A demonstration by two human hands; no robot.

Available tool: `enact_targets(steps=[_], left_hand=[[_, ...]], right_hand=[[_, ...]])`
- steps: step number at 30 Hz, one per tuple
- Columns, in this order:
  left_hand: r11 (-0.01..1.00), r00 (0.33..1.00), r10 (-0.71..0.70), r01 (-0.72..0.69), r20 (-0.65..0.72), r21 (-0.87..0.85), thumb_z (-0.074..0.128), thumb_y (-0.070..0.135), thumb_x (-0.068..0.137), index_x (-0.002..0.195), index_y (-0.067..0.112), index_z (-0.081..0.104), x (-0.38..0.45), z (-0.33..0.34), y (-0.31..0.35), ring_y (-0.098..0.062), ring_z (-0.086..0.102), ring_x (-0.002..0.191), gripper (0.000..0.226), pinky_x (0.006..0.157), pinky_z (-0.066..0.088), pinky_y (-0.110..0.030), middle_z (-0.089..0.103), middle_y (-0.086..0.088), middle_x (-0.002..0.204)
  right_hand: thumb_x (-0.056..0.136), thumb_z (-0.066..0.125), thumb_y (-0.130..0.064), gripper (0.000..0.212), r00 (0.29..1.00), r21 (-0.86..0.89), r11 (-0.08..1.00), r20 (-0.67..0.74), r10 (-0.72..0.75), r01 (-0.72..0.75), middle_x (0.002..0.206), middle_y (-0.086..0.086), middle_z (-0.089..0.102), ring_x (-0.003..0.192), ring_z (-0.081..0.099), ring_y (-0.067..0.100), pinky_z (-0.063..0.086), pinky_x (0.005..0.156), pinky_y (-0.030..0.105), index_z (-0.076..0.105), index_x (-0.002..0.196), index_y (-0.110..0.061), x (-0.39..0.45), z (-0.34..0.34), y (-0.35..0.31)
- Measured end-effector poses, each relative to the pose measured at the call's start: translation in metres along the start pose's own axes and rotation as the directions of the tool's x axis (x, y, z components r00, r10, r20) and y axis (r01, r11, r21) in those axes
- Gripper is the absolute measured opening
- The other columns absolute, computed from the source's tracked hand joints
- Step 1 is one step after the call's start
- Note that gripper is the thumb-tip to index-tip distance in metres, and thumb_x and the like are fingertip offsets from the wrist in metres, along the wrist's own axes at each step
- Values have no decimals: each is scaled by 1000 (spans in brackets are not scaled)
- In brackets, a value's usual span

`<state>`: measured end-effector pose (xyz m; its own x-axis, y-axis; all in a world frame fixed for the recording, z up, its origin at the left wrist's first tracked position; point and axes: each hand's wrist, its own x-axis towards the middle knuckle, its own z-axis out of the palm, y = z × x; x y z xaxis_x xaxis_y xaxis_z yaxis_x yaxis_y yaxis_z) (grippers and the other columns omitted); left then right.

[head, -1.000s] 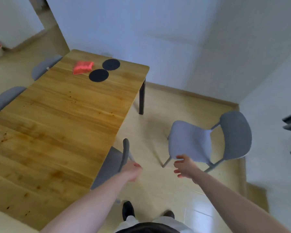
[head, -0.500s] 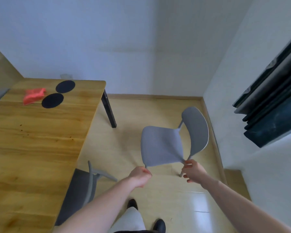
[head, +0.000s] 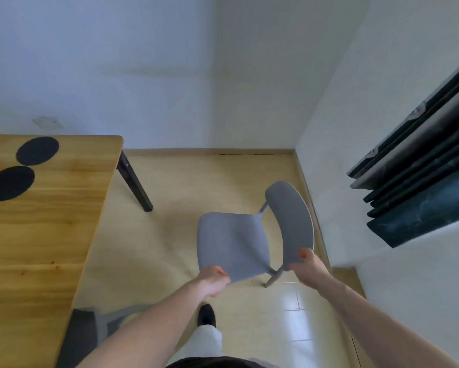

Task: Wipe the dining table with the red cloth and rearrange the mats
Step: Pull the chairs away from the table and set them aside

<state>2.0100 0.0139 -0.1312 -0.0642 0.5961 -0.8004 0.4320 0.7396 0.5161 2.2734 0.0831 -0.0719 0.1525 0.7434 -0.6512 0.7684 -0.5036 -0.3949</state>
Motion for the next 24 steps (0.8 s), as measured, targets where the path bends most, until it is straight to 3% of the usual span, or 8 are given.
enact_targets(steps=[3,6,11,14,17,21,24], left_hand=[[1000,1000,-3,2,25,22,58,15,87,83,21,55,18,-14,19,-25,51,72,8,62,41,-30,55,-8,82],[1000,1000,0,0,17,20,60,15,88,88,18,61,34,-24,32,-24,53,72,3,60,43,-28,58,-7,82],[999,999,-39,39,-7,27,61,14,87,78,19,58,57,-29,52,-23,56,70,11,55,45,-27,58,-8,78],[996,995,-92,92,-39,-18,60,15,83,78,20,56,67,-24,57,-22,53,67,8,54,41,-28,55,-8,76],[989,988,-134,128,-75,-76,61,16,87,78,18,62,71,-17,62,-19,59,70,10,58,44,-24,64,-1,79],[980,987,-144,132,-74,-148,59,18,85,80,19,62,69,-5,71,-19,54,70,6,60,43,-25,60,-2,77],[970,982,-177,163,-66,-181,57,19,85,81,18,63,65,6,82,-21,53,69,7,57,44,-25,58,-3,74]], right_hand=[[87,61,-20,71,1000,-11,1000,-12,-6,6,145,7,42,108,55,25,47,73,30,34,153,-18,21,-12,-12],[87,62,-21,76,999,-40,999,-18,34,-34,146,9,38,109,51,26,47,79,32,28,155,-18,39,-21,-16],[84,62,-26,83,993,-33,993,-16,114,-115,144,11,38,118,54,33,55,90,42,22,156,-17,76,-41,-13],[81,64,-27,85,982,-48,982,39,187,-185,138,12,43,118,56,34,55,92,44,23,154,-14,108,-48,-7],[83,64,-24,81,967,-20,974,109,229,-228,132,14,51,111,59,34,54,81,40,24,152,-10,135,-48,-8],[75,67,-26,72,935,13,951,186,301,-308,108,9,62,92,64,27,59,78,40,38,138,-9,160,-45,-10],[69,67,-31,71,916,-28,948,250,314,-317,106,9,64,89,67,25,58,76,36,43,133,-10,171,-51,-10]])
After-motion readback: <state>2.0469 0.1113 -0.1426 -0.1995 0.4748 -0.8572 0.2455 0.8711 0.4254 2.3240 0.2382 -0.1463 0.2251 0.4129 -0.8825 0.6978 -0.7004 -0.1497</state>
